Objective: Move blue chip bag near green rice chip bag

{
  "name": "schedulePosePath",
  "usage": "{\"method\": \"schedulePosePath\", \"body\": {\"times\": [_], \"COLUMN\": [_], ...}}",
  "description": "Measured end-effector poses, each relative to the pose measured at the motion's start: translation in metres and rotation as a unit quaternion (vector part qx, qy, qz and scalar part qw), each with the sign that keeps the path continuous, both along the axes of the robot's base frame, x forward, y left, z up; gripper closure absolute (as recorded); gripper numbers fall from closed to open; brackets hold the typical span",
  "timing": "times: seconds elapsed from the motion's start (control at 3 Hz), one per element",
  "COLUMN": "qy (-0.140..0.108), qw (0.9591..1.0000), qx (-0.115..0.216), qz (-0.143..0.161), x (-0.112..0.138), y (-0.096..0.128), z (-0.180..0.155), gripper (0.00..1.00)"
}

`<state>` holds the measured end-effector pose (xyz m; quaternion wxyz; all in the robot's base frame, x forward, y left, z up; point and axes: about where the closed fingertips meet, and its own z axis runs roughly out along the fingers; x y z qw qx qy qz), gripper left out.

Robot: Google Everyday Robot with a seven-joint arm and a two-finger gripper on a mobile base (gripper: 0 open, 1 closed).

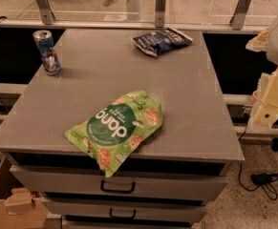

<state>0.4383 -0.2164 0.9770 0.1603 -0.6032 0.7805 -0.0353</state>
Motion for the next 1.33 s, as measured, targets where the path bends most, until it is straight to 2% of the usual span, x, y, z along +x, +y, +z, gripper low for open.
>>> {"method": "schedulePosePath", "body": {"times": [0.33,0.67,1.0,1.33], "qy": [-0.005,-0.023,-0.055,-0.090], "qw": [1.0000,0.9990,0.9941,0.9865], "qx": [0.003,0.024,0.058,0.088], "qz": [0.004,0.030,0.073,0.105], "x": [0.004,0.042,0.115,0.189], "y": [0.001,0.007,0.027,0.053], "z": [0.002,-0.004,-0.012,-0.019], "gripper": [0.00,0.00,0.00,0.00]}}
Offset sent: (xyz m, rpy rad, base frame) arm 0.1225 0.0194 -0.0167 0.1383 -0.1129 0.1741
